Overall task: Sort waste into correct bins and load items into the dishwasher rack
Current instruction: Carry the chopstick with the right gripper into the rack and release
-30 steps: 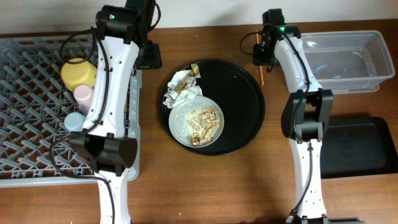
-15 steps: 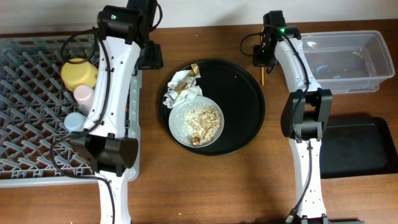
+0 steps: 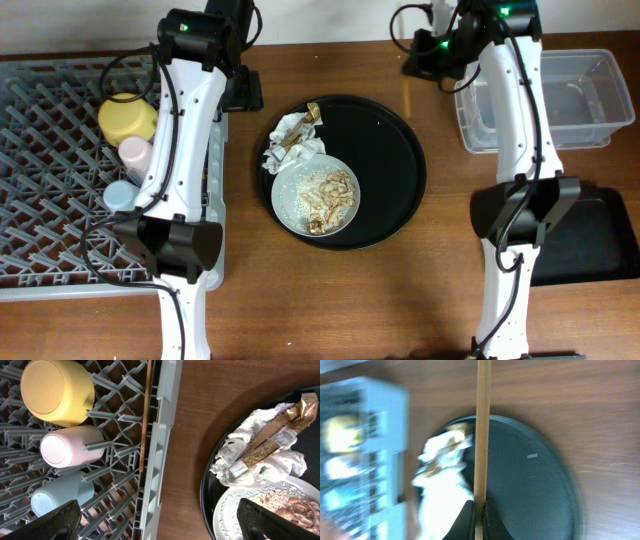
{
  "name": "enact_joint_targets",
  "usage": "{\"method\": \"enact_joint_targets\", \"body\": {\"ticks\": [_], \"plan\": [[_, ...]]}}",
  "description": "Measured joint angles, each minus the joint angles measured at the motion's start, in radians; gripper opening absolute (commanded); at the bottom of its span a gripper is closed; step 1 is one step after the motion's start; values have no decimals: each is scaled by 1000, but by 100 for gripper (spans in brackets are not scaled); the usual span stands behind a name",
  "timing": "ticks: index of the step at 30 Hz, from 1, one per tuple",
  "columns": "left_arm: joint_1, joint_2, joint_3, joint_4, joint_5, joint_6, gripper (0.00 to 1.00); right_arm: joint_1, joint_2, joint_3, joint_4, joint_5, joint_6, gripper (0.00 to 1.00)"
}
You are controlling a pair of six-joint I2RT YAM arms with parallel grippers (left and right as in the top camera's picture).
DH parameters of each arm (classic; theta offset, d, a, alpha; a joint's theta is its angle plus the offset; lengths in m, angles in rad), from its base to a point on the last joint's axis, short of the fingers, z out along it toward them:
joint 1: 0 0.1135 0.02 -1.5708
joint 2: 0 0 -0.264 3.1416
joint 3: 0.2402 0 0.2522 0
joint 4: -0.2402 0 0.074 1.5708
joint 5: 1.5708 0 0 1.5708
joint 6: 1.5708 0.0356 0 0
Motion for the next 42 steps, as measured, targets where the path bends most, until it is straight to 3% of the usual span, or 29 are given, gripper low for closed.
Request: {"method": "enact_joint_targets", "body": {"ticks": [4, 8, 15, 16, 20, 23, 28, 33, 39, 41, 42], "plan": [[0, 0, 0, 0, 0, 0, 99, 100, 0, 0, -18, -136, 9, 4], [0, 0, 0, 0, 0, 0, 99, 233, 0, 0, -13, -145, 73, 4], [3, 0, 0, 73, -5, -2, 99, 293, 0, -1, 56, -136, 190, 4], [14, 0, 0, 28, -26, -30, 99, 297, 0, -1, 69, -132, 212, 4], [241, 0, -6, 4, 60, -114, 99, 370, 0, -1, 145, -95, 285, 4], [486, 0, -18, 3, 132, -134, 99, 465, 0, -2, 248, -27, 397, 4], [733, 0, -21, 2, 256, -141, 99, 610, 0, -69, 457, 164, 639, 4], [768, 0, -29, 0, 292, -139, 99, 701, 65, -153, 657, 269, 755, 4], [753, 0, -73, 1, 296, -139, 100, 707, 153, -174, 741, 290, 782, 4], [753, 0, -87, 0, 299, -139, 99, 710, 171, -174, 752, 291, 782, 15], [753, 0, -92, 0, 299, -139, 99, 713, 176, -174, 751, 291, 781, 34]]}}
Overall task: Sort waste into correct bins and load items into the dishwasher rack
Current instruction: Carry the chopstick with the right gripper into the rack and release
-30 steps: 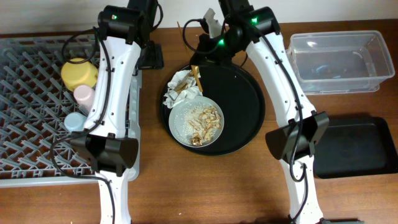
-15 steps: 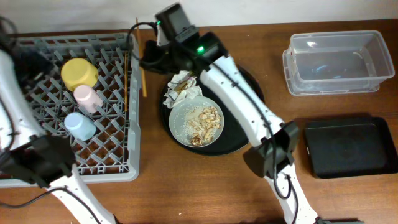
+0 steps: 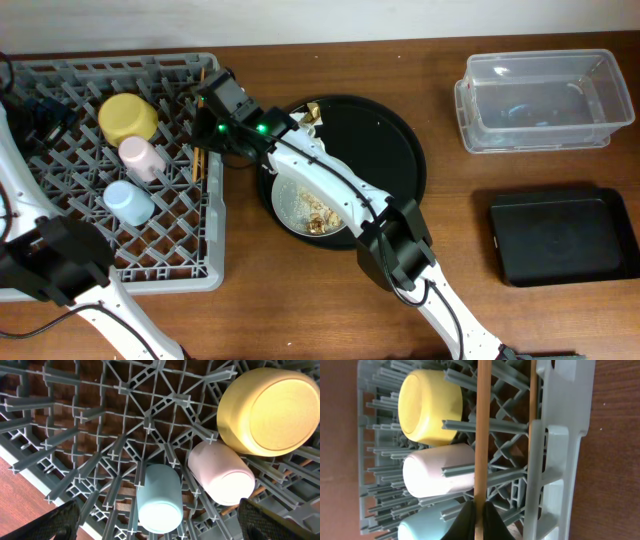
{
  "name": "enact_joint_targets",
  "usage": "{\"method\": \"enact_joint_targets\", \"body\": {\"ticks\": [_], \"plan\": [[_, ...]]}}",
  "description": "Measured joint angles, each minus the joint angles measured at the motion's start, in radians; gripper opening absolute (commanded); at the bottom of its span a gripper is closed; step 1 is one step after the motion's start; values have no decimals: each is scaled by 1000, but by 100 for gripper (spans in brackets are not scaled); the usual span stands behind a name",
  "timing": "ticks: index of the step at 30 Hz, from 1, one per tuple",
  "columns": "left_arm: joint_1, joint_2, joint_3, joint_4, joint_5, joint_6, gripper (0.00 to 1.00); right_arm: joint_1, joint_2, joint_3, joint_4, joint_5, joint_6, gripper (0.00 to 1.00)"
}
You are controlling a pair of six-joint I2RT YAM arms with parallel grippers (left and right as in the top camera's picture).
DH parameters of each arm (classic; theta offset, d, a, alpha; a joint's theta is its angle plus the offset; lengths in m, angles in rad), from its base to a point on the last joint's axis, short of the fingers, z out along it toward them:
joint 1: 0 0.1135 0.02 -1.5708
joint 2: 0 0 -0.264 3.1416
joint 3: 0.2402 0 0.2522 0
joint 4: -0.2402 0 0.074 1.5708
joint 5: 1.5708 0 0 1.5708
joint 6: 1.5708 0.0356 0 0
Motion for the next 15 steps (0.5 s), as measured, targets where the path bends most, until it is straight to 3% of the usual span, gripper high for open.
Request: {"method": "enact_joint_targets", "body": {"ticks": [1, 2, 9, 10, 11, 15], "plan": [[0, 0, -3, 0, 0, 0, 99, 2, 2, 0, 0, 0, 1, 58], [0, 0, -5, 0, 0, 0, 99, 3, 2, 0, 0, 0, -10, 69], [0, 0, -6, 0, 0, 0, 99, -2, -1, -1, -54, -25, -77, 80], [0, 0, -6, 0, 0, 0, 99, -10, -20, 0, -123, -27, -110, 93], [0, 0, -6, 0, 8, 0, 99, -20, -41, 0, -153, -29, -129, 97], [-3, 0, -6, 0, 238, 34, 99, -183, -322, 11, -454, -32, -248, 98]]}}
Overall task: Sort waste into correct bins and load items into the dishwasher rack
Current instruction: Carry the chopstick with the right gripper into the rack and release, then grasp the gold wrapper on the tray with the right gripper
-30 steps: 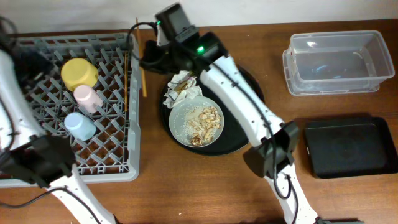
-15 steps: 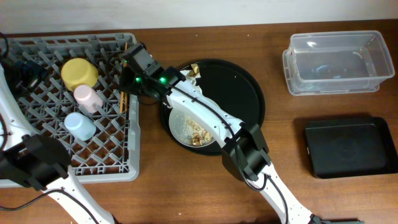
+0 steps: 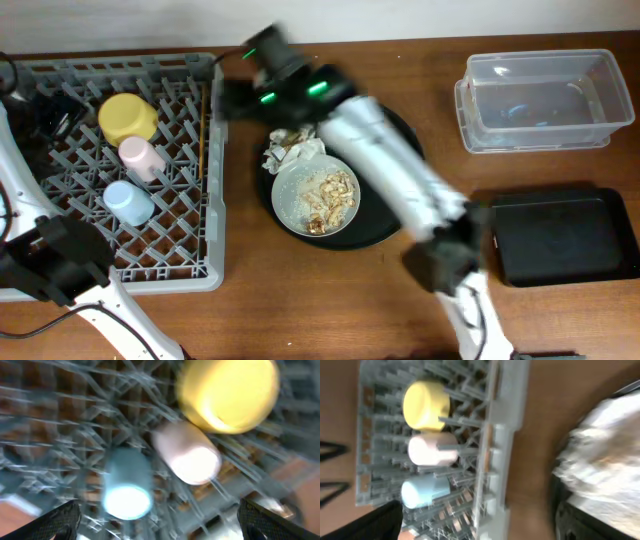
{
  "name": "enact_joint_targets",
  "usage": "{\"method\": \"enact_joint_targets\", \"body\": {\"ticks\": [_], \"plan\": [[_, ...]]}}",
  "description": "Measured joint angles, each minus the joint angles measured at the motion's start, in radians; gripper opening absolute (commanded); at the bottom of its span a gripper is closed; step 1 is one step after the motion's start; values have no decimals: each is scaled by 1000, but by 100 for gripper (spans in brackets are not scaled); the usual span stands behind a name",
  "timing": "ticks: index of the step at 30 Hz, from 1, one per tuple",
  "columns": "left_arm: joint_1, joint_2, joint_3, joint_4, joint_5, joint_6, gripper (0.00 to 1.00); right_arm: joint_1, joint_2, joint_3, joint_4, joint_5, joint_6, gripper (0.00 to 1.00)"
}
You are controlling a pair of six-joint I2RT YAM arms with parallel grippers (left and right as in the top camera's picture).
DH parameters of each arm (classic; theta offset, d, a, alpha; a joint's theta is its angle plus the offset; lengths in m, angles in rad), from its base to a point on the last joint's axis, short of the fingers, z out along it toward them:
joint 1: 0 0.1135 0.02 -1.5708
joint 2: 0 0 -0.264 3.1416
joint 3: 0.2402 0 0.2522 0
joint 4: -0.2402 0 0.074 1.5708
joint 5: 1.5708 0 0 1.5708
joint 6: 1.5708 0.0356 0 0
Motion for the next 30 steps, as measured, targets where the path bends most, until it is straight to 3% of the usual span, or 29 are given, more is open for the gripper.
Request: {"method": "enact_joint_targets", "body": {"ticks": [3, 7, 10, 13, 19, 23, 26, 30], "plan": [[-50, 0, 0, 0, 207, 121, 99, -216, -196, 35, -196, 8, -50, 98], [-284, 0, 0, 0, 249, 191, 99, -416, -226, 40, -429, 9, -68, 98], [-556, 0, 0, 0, 160, 207, 99, -579, -205, 29, -558, 9, -72, 98], [-726, 0, 0, 8, 47, 215, 99, -685, -205, 29, -589, 9, -77, 98], [-922, 0, -2, 68, -153, 217, 99, -751, -205, 29, -589, 9, -80, 98], [-878, 0, -4, 21, -368, 69, 99, -751, -205, 29, -588, -19, -79, 98], [-718, 0, -9, 3, -433, 5, 99, -737, -205, 29, -589, -62, -80, 98], [-574, 0, -12, 3, -457, -14, 99, -559, -176, 29, -533, -30, -143, 98]]}}
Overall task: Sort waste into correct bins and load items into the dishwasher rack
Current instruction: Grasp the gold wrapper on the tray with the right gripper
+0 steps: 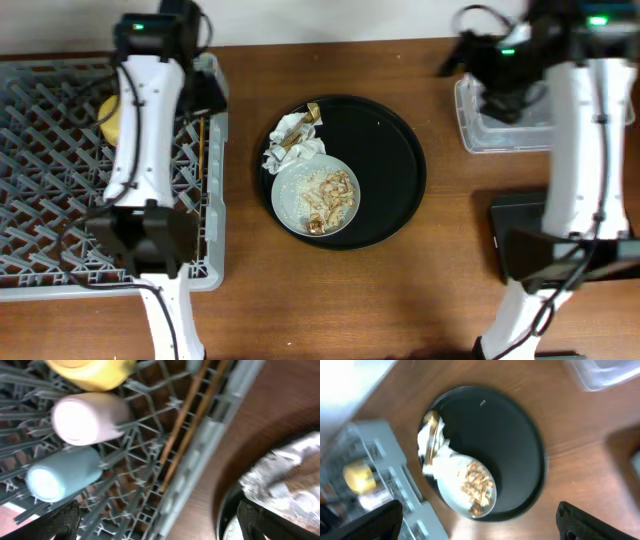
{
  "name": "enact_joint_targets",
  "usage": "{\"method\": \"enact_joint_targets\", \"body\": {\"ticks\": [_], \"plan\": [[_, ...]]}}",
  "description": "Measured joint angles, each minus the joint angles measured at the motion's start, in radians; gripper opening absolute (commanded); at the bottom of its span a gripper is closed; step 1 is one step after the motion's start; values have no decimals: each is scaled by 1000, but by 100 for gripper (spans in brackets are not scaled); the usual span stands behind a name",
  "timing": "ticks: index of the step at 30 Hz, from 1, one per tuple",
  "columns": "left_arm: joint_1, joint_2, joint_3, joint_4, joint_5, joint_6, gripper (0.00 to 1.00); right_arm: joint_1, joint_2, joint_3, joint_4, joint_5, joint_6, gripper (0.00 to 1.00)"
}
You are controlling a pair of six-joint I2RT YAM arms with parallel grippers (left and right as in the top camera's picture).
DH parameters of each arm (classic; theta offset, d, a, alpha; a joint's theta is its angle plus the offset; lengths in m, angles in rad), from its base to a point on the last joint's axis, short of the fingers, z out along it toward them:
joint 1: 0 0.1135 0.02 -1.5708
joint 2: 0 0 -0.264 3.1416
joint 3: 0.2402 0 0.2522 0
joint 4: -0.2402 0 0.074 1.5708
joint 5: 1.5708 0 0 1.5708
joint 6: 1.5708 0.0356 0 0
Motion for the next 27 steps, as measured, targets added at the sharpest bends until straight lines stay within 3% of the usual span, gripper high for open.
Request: {"method": "enact_joint_targets", "body": {"ticks": [8, 11, 15, 20, 25, 26, 27], "plan": [[71, 0, -3, -3, -4, -6, 99, 357, 269, -3, 234, 92, -28, 96], [71, 0, -3, -3, -4, -6, 99, 401, 347, -4, 267, 92, -41, 88], [71, 0, -3, -3, -4, -6, 99, 431, 417, -6, 352, 135, -122, 70], [71, 0, -3, -2, -4, -6, 99, 445, 454, -43, 517, 156, -129, 71], [71, 0, -3, -3, -3, -6, 99, 446, 529, -92, 630, 161, 6, 71], [71, 0, -3, -3, -4, -6, 99, 446, 536, -104, 647, 161, 21, 69], [71, 0, -3, -3, -4, -6, 99, 446, 540, -120, 669, 161, 40, 56]]}}
